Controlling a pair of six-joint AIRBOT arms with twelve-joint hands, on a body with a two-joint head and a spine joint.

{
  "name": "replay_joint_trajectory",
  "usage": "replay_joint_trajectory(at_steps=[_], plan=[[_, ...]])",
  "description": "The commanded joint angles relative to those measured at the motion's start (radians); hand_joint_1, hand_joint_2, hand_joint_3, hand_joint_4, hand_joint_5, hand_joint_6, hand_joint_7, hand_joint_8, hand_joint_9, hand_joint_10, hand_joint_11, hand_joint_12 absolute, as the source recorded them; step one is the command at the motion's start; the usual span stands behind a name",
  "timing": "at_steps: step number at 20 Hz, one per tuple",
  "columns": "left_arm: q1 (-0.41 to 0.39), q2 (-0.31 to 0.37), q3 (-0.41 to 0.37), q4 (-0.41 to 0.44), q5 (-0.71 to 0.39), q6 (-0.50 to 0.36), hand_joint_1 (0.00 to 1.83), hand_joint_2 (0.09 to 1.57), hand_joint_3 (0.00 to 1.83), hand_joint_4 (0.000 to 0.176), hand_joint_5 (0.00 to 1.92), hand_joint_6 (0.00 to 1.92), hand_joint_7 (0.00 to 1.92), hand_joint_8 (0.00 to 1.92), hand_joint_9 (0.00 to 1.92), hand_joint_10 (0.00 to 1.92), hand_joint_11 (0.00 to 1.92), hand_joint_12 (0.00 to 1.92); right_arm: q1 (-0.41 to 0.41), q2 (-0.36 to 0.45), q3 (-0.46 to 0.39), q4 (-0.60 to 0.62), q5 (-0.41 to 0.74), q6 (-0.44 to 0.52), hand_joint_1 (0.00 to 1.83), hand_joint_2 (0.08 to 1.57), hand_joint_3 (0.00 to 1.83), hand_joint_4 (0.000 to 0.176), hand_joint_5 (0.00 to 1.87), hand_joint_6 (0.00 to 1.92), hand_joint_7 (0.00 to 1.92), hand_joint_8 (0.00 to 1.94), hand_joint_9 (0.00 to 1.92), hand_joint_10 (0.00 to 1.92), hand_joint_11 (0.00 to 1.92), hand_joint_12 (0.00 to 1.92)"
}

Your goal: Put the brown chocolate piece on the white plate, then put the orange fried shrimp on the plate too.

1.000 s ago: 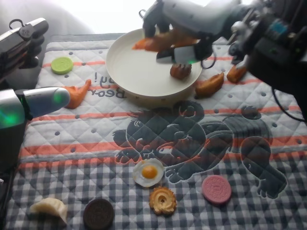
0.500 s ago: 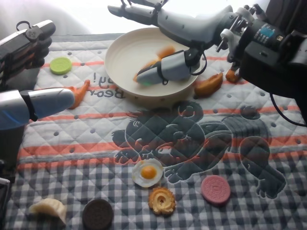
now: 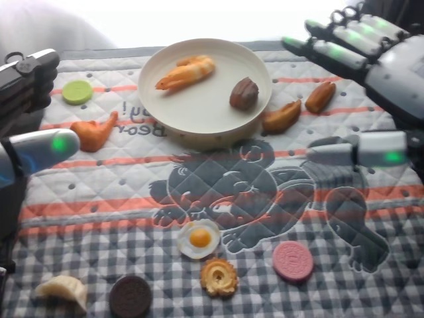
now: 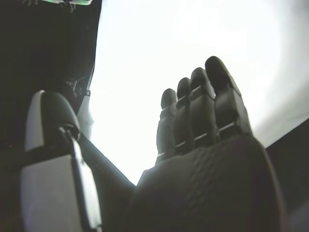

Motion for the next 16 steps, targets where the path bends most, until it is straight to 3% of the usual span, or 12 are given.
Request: replay_joint_trajectory(at_steps=[1,2,3,4,5,6,8,10,13,14,15,16], plan=[[0.0,0.007,0.017,-0.016,-0.19,-0.051,0.9,0.86,0.01,0.011,0.26,0.0,0.23,0.01,0.19,0.0,0.0,0.68,-0.014,0.022,-0.009,0.018,0.188,0.019,0.56,0.91,0.01,0.157,0.0,0.0,0.0,0.0,0.0,0.0,0.0,0.0],[0.006,0.007,0.028,-0.009,-0.234,-0.099,0.84,0.86,0.0,0.117,0.17,0.01,0.19,0.01,0.17,0.0,0.0,0.41,-0.071,0.058,-0.036,0.039,0.255,0.042,0.53,0.94,0.02,0.175,0.0,0.0,0.0,0.0,0.0,0.0,0.0,0.0],[0.009,0.009,0.028,-0.004,-0.263,-0.114,0.79,0.86,0.0,0.164,0.13,0.01,0.14,0.01,0.13,0.01,0.0,0.17,-0.108,0.082,-0.053,0.055,0.299,0.053,0.63,0.93,0.01,0.157,0.0,0.0,0.0,0.0,0.0,0.0,0.0,0.0],[0.01,0.011,0.025,0.001,-0.289,-0.119,0.79,0.87,0.01,0.174,0.1,0.0,0.12,0.0,0.12,0.01,0.0,0.03,-0.142,0.104,-0.069,0.069,0.337,0.061,0.68,0.93,0.01,0.138,0.0,0.0,0.01,0.0,0.0,0.0,0.0,0.0],[0.013,0.015,0.016,0.011,-0.322,-0.119,0.76,0.87,0.01,0.169,0.08,0.0,0.12,0.0,0.15,0.02,0.03,0.02,-0.188,0.132,-0.092,0.091,0.388,0.068,0.67,0.94,0.01,0.117,0.0,0.0,0.01,0.0,0.0,0.0,0.0,0.0],[0.019,0.019,0.007,0.023,-0.352,-0.12,0.76,0.88,0.01,0.134,0.08,0.0,0.12,0.01,0.14,0.01,0.05,0.02,-0.235,0.154,-0.113,0.113,0.433,0.069,0.62,0.92,0.0,0.137,0.02,0.01,0.04,0.01,0.01,0.0,0.0,0.0],[0.028,0.024,-0.01,0.046,-0.397,-0.124,0.78,0.89,0.01,0.113,0.07,0.0,0.13,0.01,0.15,0.01,0.06,0.03,-0.328,0.178,-0.153,0.171,0.539,0.07,0.58,0.94,0.01,0.153,0.07,0.02,0.05,0.01,0.04,0.01,0.0,0.0],[0.028,0.025,-0.016,0.06,-0.431,-0.135,0.66,0.89,0.0,0.108,0.06,0.0,0.15,0.0,0.22,0.0,0.0,0.59,-0.384,0.189,-0.172,0.184,0.615,0.087,0.52,0.96,0.01,0.126,0.07,0.01,0.06,0.01,0.06,0.02,0.02,0.01],[0.041,0.025,-0.028,0.068,-0.505,-0.149,0.56,0.93,0.0,0.114,0.04,0.0,0.14,0.0,0.24,0.01,0.0,0.76,-0.408,0.192,-0.189,0.174,0.662,0.089,0.53,0.98,0.01,0.114,0.09,0.01,0.12,0.01,0.11,0.01,0.08,0.03],[0.045,0.03,-0.036,0.076,-0.51,-0.16,0.51,1.1,0.02,0.088,0.08,0.0,0.18,0.0,0.27,0.0,0.0,0.84,-0.413,0.191,-0.197,0.167,0.675,0.089,0.44,1.03,0.02,0.11,0.09,0.0,0.12,0.01,0.1,0.01,0.1,0.04],[0.044,0.033,-0.039,0.084,-0.51,-0.16,0.5,1.18,0.01,0.05,0.09,0.0,0.17,0.0,0.27,0.0,0.0,0.83,-0.421,0.192,-0.204,0.163,0.688,0.089,0.49,1.09,0.02,0.061,0.09,0.0,0.08,0.0,0.03,0.0,0.02,0.01],[0.043,0.038,-0.044,0.092,-0.51,-0.16,0.5,1.18,0.01,0.05,0.09,0.0,0.17,0.0,0.27,0.0,0.0,0.83,-0.427,0.196,-0.21,0.157,0.705,0.089,0.49,1.09,0.02,0.061,0.09,0.0,0.08,0.0,0.03,0.0,0.02,0.01]])
